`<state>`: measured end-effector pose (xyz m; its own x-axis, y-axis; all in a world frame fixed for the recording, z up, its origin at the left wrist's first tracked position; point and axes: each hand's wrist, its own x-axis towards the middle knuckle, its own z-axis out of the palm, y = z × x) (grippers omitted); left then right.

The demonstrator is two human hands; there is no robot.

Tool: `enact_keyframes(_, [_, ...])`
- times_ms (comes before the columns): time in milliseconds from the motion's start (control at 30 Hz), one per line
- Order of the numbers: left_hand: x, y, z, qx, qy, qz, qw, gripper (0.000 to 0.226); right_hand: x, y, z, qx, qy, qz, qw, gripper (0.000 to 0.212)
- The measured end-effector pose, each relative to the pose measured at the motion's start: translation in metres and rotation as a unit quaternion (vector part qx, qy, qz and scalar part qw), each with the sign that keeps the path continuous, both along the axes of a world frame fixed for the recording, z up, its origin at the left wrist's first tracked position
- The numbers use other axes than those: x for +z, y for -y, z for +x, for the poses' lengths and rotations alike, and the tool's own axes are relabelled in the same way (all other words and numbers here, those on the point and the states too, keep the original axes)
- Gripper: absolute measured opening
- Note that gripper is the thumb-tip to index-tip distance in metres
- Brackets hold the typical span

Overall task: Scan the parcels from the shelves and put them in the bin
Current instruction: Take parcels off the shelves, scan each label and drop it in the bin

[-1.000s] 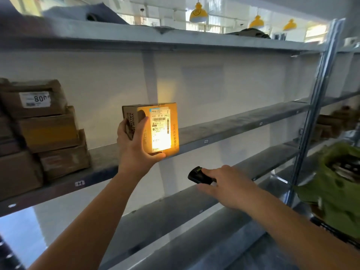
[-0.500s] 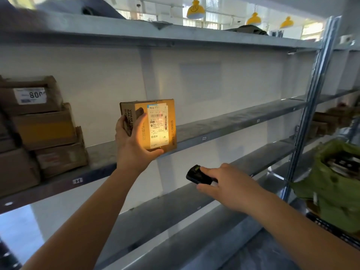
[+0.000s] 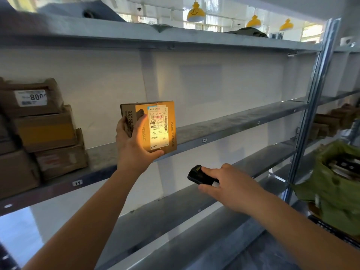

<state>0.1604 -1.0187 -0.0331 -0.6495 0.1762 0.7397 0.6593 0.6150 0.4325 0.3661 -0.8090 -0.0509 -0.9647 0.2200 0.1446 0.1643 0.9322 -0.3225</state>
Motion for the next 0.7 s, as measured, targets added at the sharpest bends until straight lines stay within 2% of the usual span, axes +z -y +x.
enact_keyframes(700, [-0.0035,-0.0029,-0.0058,-0.004,-0.006,0.014,1.000,0.129,-0.0010,-0.0070,-0.0035,0.000,0.000,0.010,1.000,0.069])
